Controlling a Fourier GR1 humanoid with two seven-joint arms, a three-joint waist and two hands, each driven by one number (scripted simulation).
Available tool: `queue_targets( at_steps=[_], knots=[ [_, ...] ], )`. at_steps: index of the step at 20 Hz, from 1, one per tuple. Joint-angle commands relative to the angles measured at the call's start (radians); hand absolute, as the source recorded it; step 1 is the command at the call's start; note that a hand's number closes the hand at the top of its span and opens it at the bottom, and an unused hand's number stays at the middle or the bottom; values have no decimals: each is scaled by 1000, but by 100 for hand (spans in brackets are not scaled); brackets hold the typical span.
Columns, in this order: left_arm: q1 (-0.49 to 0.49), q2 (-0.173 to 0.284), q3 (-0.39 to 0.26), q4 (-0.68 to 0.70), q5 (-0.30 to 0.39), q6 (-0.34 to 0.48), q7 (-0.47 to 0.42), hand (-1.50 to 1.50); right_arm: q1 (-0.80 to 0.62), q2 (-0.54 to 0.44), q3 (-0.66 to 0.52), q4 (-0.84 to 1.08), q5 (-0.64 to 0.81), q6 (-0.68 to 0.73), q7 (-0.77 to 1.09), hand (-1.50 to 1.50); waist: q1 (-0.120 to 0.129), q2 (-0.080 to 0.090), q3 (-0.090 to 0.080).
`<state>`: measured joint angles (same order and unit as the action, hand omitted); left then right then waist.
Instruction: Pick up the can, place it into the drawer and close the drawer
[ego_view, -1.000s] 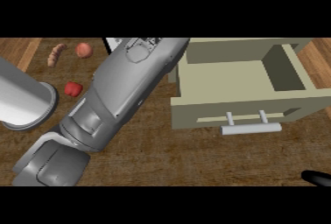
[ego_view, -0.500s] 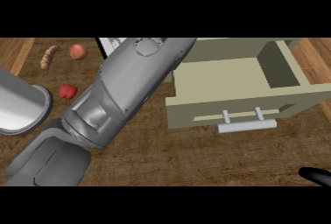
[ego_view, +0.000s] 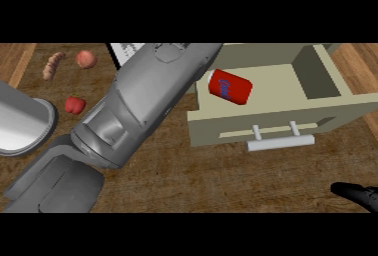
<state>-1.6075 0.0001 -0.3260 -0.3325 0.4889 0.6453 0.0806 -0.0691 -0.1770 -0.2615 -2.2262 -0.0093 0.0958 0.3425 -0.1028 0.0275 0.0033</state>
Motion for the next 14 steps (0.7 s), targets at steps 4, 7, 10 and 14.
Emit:
queue_targets(
  at_steps=[4, 7, 10, 14],
  knots=[
    [14, 0, 16, 15, 70, 11, -49, -150, -60, -83, 41, 35, 114, 48, -92, -150, -5, 6, 0],
    [11, 0, 27, 12, 95, -5, -64, -150, -120, -118, 97, 92, 232, 44, -93, -150, 17, 9, -2],
    [-16, 0, 33, -9, 127, 22, -58, -150, -143, -124, 157, 177, 362, 23, -162, -150, 30, 5, -1],
    [-29, 0, 27, 12, 127, 4, -64, -150, -168, -146, 219, 254, 493, 3, -203, -150, 52, -4, -1]
  ],
)
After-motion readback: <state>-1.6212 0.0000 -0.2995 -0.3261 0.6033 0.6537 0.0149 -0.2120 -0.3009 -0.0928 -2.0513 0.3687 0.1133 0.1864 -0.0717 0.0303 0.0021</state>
